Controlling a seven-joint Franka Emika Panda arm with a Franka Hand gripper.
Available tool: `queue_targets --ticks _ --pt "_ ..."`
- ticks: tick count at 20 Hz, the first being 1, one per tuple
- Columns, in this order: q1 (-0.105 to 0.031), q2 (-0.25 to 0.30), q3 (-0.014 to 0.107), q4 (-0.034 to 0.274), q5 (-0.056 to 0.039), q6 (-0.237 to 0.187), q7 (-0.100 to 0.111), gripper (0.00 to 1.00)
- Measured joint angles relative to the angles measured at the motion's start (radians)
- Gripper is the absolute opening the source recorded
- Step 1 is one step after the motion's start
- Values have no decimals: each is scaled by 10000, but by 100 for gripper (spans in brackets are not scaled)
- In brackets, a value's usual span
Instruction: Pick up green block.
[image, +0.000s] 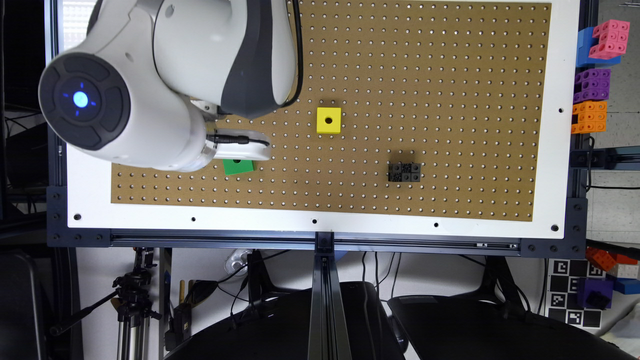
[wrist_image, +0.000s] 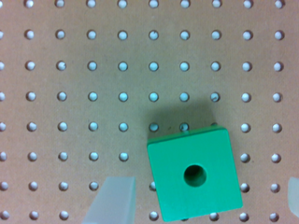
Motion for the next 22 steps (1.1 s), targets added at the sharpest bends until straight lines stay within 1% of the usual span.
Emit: queue_targets --ticks 2,5,6,10,11,13,17,19,21,22 --pt "4 119 17 86 0 2 1 100" --pt "4 321 27 103 0 80 1 100" --pt "4 442 28 106 0 161 1 100" --pt "4 1091 28 156 0 737 0 100" --pt "4 1181 28 189 0 796 0 100" --pt "4 1263 29 304 0 794 0 100" --pt "4 1270 30 349 0 791 1 100" --pt "5 1395 30 355 0 822 0 100" --pt "5 1660 30 367 0 1030 0 100" --pt "8 1768 20 400 -18 1155 5 100"
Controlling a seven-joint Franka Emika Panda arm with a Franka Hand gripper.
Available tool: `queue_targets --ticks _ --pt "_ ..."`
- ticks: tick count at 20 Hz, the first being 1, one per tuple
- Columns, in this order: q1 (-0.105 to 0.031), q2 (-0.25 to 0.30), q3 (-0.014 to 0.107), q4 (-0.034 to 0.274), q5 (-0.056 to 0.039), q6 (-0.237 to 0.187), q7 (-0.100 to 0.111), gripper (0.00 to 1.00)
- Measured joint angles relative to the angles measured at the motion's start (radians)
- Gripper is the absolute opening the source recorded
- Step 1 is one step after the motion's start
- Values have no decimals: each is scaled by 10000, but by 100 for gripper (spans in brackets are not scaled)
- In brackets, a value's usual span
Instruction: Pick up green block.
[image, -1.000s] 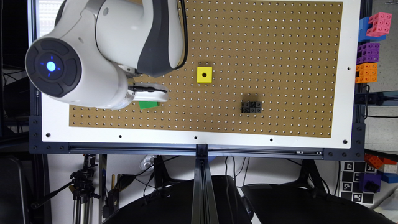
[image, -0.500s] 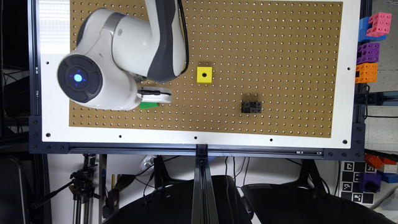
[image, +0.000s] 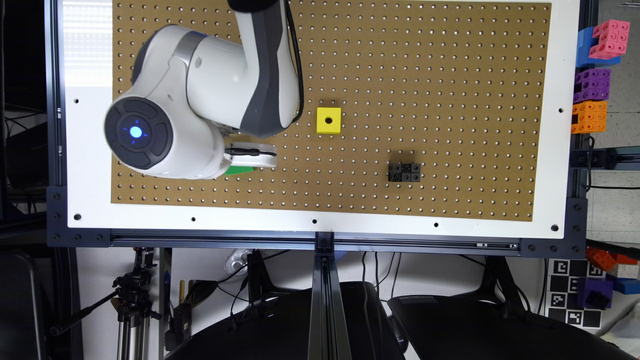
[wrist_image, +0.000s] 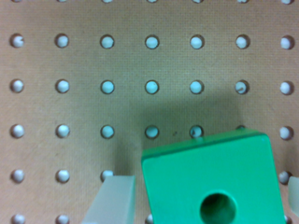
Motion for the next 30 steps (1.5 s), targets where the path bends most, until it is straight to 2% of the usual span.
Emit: queue_targets --ticks 9,10,26,30 --pt "3 21 24 45 0 -5 0 100" --pt "0 25 59 53 0 -3 3 0" --pt "-2 -32 61 51 0 -68 3 0" --pt "-3 -506 61 48 0 -617 3 0"
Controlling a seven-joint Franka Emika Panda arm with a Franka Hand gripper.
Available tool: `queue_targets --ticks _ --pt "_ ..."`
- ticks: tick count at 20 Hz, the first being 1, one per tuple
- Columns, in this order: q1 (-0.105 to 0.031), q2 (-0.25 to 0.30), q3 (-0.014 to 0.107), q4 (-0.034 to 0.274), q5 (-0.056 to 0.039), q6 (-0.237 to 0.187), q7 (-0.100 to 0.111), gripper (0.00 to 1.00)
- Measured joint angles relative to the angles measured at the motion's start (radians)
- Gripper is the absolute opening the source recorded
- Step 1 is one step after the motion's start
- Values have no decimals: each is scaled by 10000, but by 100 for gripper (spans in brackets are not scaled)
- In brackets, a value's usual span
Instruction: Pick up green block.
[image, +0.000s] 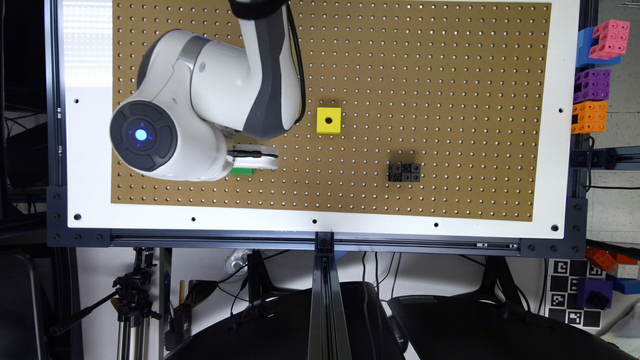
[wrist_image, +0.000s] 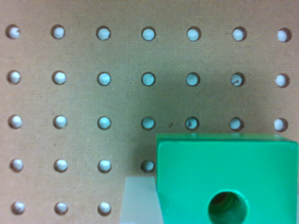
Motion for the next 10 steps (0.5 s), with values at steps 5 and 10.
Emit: queue_targets --ticks 5,10 --pt "0 -448 0 -3 0 -456 0 0" --pt "0 -1011 2 -6 0 -1031 0 0"
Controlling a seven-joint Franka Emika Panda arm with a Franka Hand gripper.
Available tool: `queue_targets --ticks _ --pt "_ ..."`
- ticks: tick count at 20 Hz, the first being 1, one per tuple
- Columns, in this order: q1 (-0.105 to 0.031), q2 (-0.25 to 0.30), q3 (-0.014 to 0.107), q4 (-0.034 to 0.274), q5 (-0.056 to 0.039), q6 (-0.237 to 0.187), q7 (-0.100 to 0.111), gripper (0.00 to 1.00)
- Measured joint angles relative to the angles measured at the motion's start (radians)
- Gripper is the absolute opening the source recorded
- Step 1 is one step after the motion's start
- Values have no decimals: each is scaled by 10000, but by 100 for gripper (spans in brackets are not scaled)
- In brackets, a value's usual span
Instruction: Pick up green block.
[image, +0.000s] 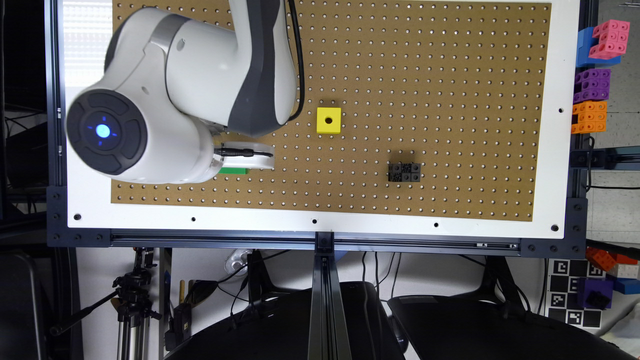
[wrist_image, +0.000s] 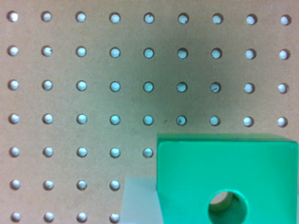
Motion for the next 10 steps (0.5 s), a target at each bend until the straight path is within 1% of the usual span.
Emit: queue_targets --ticks 5,8,9,10 --pt "0 -708 2 -1 0 -692 0 0" --pt "0 -1050 4 5 0 -968 0 0" --pt "0 -1274 5 5 0 -1186 0 0" --pt "0 -1398 6 4 0 -1312 0 0"
